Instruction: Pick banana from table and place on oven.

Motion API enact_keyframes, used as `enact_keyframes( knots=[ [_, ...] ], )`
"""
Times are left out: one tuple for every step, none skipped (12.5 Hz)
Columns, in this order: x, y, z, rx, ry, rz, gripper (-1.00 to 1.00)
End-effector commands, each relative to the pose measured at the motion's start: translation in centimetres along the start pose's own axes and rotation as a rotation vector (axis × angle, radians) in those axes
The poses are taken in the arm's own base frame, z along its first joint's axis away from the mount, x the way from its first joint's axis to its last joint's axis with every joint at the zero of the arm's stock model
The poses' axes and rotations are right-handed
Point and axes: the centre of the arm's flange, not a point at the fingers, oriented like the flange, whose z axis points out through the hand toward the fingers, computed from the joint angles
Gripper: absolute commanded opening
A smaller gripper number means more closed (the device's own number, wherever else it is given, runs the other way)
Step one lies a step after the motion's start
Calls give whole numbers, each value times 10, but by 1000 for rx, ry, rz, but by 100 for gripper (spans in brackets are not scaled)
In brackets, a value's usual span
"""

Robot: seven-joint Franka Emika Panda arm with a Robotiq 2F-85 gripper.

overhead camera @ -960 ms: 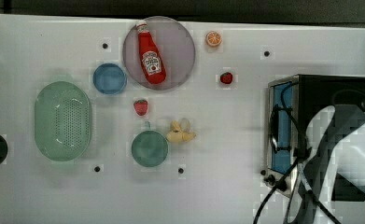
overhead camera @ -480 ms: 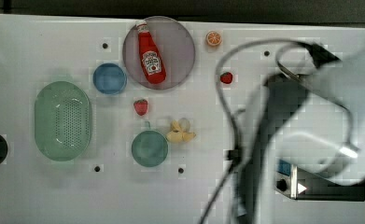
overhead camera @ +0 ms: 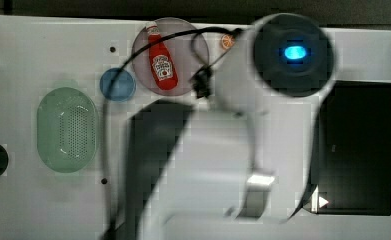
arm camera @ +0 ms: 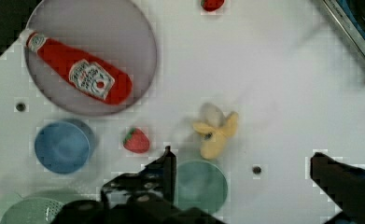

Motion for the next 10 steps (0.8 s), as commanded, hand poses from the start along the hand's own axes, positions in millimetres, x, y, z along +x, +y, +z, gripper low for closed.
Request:
enact_keyframes(
  knots=[
    [-19,32,-46,16,45,137,100],
    [-23,36,-55,27,59,139,100],
    [-24,40,-59,25,66,143,100],
    [-25,44,-62,24,68,147,100],
    [-24,46,-63,28,72,150,100],
    [-24,46,-63,28,72,151,100],
    [-23,46,-63,28,71,151,100],
    [-23,45,-62,27,71,150,100],
    [-23,45,-62,26,70,150,100],
    [-23,45,-62,26,70,150,100]
  ],
)
